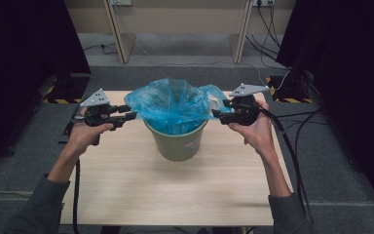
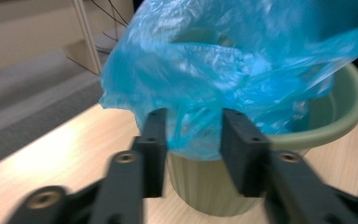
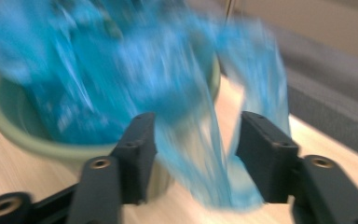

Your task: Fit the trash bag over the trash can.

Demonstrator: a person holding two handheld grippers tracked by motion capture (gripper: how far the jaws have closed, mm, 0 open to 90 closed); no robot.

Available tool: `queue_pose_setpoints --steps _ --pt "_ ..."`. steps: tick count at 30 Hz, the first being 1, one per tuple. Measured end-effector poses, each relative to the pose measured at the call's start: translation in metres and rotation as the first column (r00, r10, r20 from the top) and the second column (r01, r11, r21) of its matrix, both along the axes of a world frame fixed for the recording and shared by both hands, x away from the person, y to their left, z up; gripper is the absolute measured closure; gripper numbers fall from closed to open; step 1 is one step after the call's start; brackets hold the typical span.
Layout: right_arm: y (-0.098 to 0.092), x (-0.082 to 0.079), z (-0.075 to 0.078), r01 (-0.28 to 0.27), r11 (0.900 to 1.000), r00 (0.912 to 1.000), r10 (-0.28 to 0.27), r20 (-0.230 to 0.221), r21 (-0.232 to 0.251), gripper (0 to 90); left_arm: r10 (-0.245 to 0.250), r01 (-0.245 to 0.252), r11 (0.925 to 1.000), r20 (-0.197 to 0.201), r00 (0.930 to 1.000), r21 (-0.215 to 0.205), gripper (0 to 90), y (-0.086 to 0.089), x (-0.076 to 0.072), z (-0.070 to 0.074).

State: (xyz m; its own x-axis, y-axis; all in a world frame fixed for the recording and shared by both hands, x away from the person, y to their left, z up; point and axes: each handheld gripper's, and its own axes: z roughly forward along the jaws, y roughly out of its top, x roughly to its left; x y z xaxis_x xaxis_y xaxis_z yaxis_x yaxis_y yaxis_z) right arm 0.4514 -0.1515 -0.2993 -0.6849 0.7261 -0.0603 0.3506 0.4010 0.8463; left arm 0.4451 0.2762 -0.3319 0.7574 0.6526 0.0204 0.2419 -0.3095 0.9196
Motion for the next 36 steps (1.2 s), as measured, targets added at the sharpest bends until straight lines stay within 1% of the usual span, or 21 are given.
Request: queue_pose_setpoints --steps 2,6,8,11,13,15,17,19,20,22,23,25,27,28,29,30,31,32,33,34,36 --pt "0.005 0.0 0.005 0.005 1.0 0.9999 -0.005 0.014 0.006 39.3 -0.008 0.008 1.0 0.019 0.9998 -0.002 51.9 0.0 -0.009 0.007" --pt "0.015 0.005 0.003 0.009 1.0 0.9999 -0.009 -0.005 0.014 38.9 -0.046 0.045 0.999 0.057 0.9973 0.006 50.2 -0.009 -0.024 0.021" --pt "0.017 0.007 0.001 0.009 1.0 0.9999 -0.009 -0.011 0.016 38.9 -0.078 0.078 0.9969 0.071 0.9944 0.009 49.5 -0.019 -0.03 0.027" --pt "0.018 0.009 0.0 0.01 1.0 0.9998 -0.01 -0.019 0.027 38.9 -0.12 0.119 0.9928 0.076 0.9899 0.015 46.8 -0.037 -0.031 0.032" --pt "0.019 0.011 -0.001 0.013 0.999 0.9995 -0.012 -0.03 0.037 38.9 -0.155 0.153 0.9877 0.071 0.9854 0.033 45.6 -0.056 -0.029 0.032" --pt "0.019 0.011 -0.001 0.014 0.999 0.9993 -0.012 -0.035 0.044 38.9 -0.174 0.171 0.9843 0.07 0.9824 0.044 42.0 -0.072 -0.025 0.031" --pt "0.019 0.011 -0.001 0.012 0.999 0.9993 -0.011 -0.035 0.041 38.7 -0.177 0.173 0.9837 0.078 0.9812 0.049 37.0 -0.09 -0.019 0.028" --pt "0.02 0.01 -0.002 0.013 0.999 0.9992 -0.011 -0.04 0.04 38.2 -0.174 0.167 0.9826 0.086 0.981 0.081 34.3 -0.105 -0.012 0.023" --pt "0.02 0.011 -0.002 0.01 0.999 0.9992 -0.009 -0.038 0.035 37.7 -0.174 0.166 0.9813 0.081 0.9815 0.098 32.4 -0.115 -0.007 0.019" --pt "0.023 0.012 -0.005 0.011 1.0 0.9989 -0.01 -0.046 0.02 36.2 -0.164 0.157 0.981 0.061 0.9845 0.114 32.6 -0.125 0.002 0.013" --pt "0.025 0.013 -0.007 0.011 1.0 0.9985 -0.011 -0.053 0.014 35.5 -0.161 0.153 0.981 0.06 0.9852 0.12 39.4 -0.127 0.005 0.012" --pt "0.027 0.016 -0.011 0.017 1.0 0.9978 -0.016 -0.064 0.01 35.0 -0.157 0.149 0.9829 0.068 0.9852 0.108 64.8 -0.126 0.011 0.011" --pt "0.029 0.02 -0.014 0.02 1.0 0.997 -0.02 -0.075 0.002 36.4 -0.138 0.129 0.9864 0.09 0.9864 0.102 80.6 -0.118 0.015 0.013" --pt "0.029 0.021 -0.016 0.022 1.0 0.9962 -0.022 -0.084 -0.001 38.7 -0.124 0.115 0.9886 0.096 0.9876 0.097 84.4 -0.112 0.017 0.015" --pt "0.029 0.023 -0.018 0.018 1.0 0.9957 -0.019 -0.091 -0.009 43.4 -0.113 0.105 0.9908 0.095 0.989 0.086 86.5 -0.104 0.019 0.016" --pt "0.029 0.024 -0.02 0.009 1.0 0.9961 -0.01 -0.088 -0.013 50.9 -0.099 0.093 0.9935 0.091 0.9909 0.065 87.0 -0.095 0.02 0.018" --pt "0.029 0.024 -0.021 -0.005 1.0 0.9964 0.003 -0.085 -0.02 58.6 -0.082 0.079 0.9962 0.086 0.9929 0.037 86.8 -0.086 0.022 0.02" --pt "0.028 0.025 -0.023 -0.025 0.999 0.9967 0.023 -0.078 -0.029 63.3 -0.066 0.066 0.9978 0.078 0.9948 0.008 86.6 -0.073 0.024 0.022" --pt "0.027 0.025 -0.024 -0.032 0.999 0.9967 0.03 -0.075 -0.028 70.3 -0.051 0.052 0.9986 0.077 0.9957 -0.008 86.6 -0.065 0.025 0.022" --pt "0.027 0.025 -0.025 -0.035 0.999 0.9967 0.033 -0.074 -0.034 74.5 -0.025 0.027 0.9992 0.076 0.9968 -0.029 86.5 -0.053 0.027 0.023" --pt "0.025 0.025 -0.026 -0.055 0.998 0.9961 0.053 -0.071 -0.031 82.2 -0.003 0.006 0.999 0.067 0.9977 -0.043 86.5 -0.038 0.029 0.023"
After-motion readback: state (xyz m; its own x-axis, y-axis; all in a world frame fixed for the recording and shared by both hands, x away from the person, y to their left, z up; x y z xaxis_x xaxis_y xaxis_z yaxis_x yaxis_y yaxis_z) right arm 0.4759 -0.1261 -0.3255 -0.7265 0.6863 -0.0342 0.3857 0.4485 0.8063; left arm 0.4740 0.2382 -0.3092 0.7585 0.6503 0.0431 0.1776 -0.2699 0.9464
